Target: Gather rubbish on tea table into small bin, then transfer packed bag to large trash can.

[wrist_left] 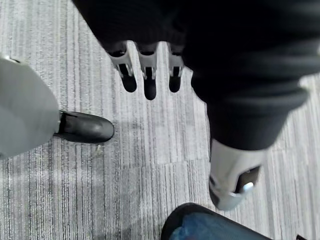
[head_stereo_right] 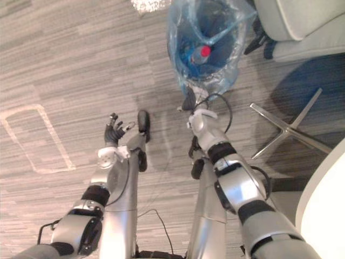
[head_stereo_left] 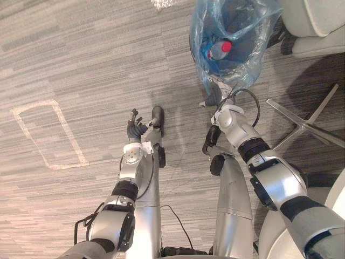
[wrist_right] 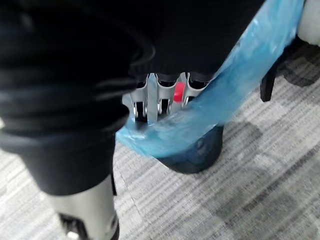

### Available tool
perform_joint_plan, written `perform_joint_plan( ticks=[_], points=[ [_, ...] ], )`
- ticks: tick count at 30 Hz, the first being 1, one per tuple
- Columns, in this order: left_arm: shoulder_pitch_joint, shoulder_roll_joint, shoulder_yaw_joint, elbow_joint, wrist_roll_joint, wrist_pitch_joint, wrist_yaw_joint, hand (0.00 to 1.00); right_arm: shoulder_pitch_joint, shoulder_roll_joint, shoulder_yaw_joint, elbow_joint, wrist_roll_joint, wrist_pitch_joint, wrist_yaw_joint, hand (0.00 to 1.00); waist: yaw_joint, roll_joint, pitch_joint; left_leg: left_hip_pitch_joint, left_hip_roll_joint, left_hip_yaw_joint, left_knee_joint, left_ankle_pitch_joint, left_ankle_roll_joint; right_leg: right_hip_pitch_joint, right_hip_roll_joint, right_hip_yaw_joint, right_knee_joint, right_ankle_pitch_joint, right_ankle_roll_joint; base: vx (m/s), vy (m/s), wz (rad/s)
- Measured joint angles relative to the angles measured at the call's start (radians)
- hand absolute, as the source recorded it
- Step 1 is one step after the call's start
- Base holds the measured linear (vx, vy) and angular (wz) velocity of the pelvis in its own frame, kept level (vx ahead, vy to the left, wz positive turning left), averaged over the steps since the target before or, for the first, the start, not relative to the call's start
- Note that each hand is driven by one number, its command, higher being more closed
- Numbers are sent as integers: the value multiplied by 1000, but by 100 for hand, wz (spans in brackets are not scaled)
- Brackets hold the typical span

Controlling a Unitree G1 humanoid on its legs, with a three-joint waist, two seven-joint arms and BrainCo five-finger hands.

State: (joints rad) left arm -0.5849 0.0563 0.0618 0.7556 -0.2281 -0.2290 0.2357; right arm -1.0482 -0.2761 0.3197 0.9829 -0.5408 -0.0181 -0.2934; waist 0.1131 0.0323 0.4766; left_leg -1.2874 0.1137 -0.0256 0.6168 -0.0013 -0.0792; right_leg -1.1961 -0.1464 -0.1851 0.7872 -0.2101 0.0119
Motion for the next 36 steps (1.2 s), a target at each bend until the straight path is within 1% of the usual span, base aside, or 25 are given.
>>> perform_joint_plan(
  ticks=[9, 11, 12, 14, 16, 19, 20, 21, 22, 23, 24, 25, 26, 27, 30, 32, 33, 34, 35, 36],
  points=[
    [6, -17, 0, -39, -9, 2, 0, 0, 50, -1, -2, -57, 77, -3, -2, 100, 0, 0, 0, 18, 8, -2, 12, 10, -12, 13, 7, 1, 16, -3, -5, -10, -8, -2],
    [23, -19, 0, -49, -9, 5, 0, 0, 83, 5, -2, -114, 89, -4, -4, 100, 0, 0, 0, 55, 12, 8, -1, 11, -12, 44, 7, 7, 9, -2, -7, -26, -15, -9],
    [37, -20, 0, -69, -9, 7, -1, 0, 104, 8, -2, -155, 96, -4, -5, 100, -1, 0, 0, 80, 14, 13, -12, 8, -6, 65, 8, 8, -3, -1, -8, -32, -15, -10],
    [62, -20, 0, -100, -9, 9, -2, 0, 133, 21, -2, -222, 113, -6, -11, 100, -1, -1, 0, 126, 22, 20, -36, 10, -3, 110, 14, 7, -31, 3, -11, -28, -16, -12],
    [81, -17, 2, -102, -8, 18, -3, 0, 162, 40, -2, -289, 129, -8, -17, 100, -2, -5, -2, 168, 33, 33, -62, 13, -2, 153, 24, 7, -67, 17, -10, -1, -9, -11],
    [103, -23, 1, -102, -7, 28, -3, 0, 203, 42, -1, -368, 133, -8, -20, 100, -4, -8, -2, 228, 33, 43, -94, 22, -7, 209, 25, 7, -96, 24, -9, 42, -5, -3],
    [122, -24, 0, -101, -5, 36, -4, 0, 237, 46, -1, -420, 151, -8, -21, 100, -6, -9, -2, 284, 33, 47, -115, 25, -12, 266, 27, 7, -120, 26, -7, 55, -3, -2],
    [127, -24, 0, -101, -4, 37, -4, 0, 244, 48, -2, -429, 150, -8, -22, 100, -7, -9, -2, 299, 33, 48, -119, 25, -12, 282, 27, 6, -127, 26, -7, 81, -7, -5],
    [144, -24, 0, -100, 10, 40, -5, 0, 271, 53, -2, -466, 159, -9, -22, 100, -8, -13, -4, 354, 33, 55, -138, 25, -12, 336, 29, 6, -150, 28, -6, 63, -12, -7],
    [162, -24, 0, -101, 13, 40, -6, 0, 299, 64, -2, -513, 169, -9, -23, 100, -8, -23, -11, 403, 34, 63, -159, 25, -12, 381, 29, 8, -171, 28, -5, 77, -16, -8],
    [168, -23, -1, -100, 14, 40, -6, 0, 310, 70, -1, -532, 170, -10, -23, 100, -10, -29, -14, 421, 34, 67, -168, 25, -12, 398, 30, 9, -181, 28, -5, 69, -24, -11],
    [181, -18, -1, -94, 26, 43, -7, 0, 337, 84, 0, -583, 174, -13, -23, 100, -12, -40, -21, 472, 37, 71, -194, 25, -13, 449, 37, 11, -210, 35, -3, 58, -24, -8],
    [186, -18, -2, -94, 31, 44, -8, 0, 344, 86, 1, -597, 180, -15, -22, 100, -12, -43, -22, 485, 38, 72, -200, 25, -13, 462, 39, 10, -220, 37, -3, 68, -29, -11],
    [202, -18, -4, -94, 32, 46, -12, 0, 368, 89, 8, -639, 192, -21, -22, 100, -12, -51, -27, 528, 39, 74, -221, 26, -14, 507, 43, 10, -247, 42, -2, 71, -28, -9],
    [266, -21, -19, -59, 53, 52, -33, 0, 469, 120, -1, -682, 218, -20, -10, 100, -14, -80, -47, 683, 33, 84, -295, 31, -20, 656, 45, 8, -316, 47, 2, 106, -32, -4],
    [295, -20, -24, -33, 63, 58, -45, 0, 516, 121, 6, -703, 230, -21, 3, 100, -14, -92, -70, 734, 32, 88, -328, 34, -25, 706, 49, 10, -347, 49, 5, 87, -20, -4],
    [326, -11, -42, 14, 72, 67, -45, 0, 565, 127, 7, -718, 231, -21, 12, 100, -16, -99, -115, 772, 33, 88, -370, 44, -27, 744, 58, 11, -395, 61, 8, 110, -24, -4],
    [345, -6, -50, 42, 77, 71, -47, 0, 587, 127, 6, -718, 232, -21, 19, 100, -20, -103, -138, 801, 33, 89, -401, 52, -30, 772, 64, 11, -429, 71, 9, 178, -34, -10],
    [375, 6, -54, 72, 91, 81, -50, 0, 616, 128, 6, -718, 236, -21, 33, 100, -23, -107, -162, 859, 32, 95, -458, 69, -31, 828, 75, 14, -486, 91, 9, 146, -23, -11],
    [386, 7, -56, 83, 93, 83, -53, 0, 625, 128, 6, -718, 236, -21, 40, 100, -23, -108, -170, 881, 32, 97, -476, 74, -32, 850, 79, 17, -507, 97, 9, 145, -10, -17]
  ],
)
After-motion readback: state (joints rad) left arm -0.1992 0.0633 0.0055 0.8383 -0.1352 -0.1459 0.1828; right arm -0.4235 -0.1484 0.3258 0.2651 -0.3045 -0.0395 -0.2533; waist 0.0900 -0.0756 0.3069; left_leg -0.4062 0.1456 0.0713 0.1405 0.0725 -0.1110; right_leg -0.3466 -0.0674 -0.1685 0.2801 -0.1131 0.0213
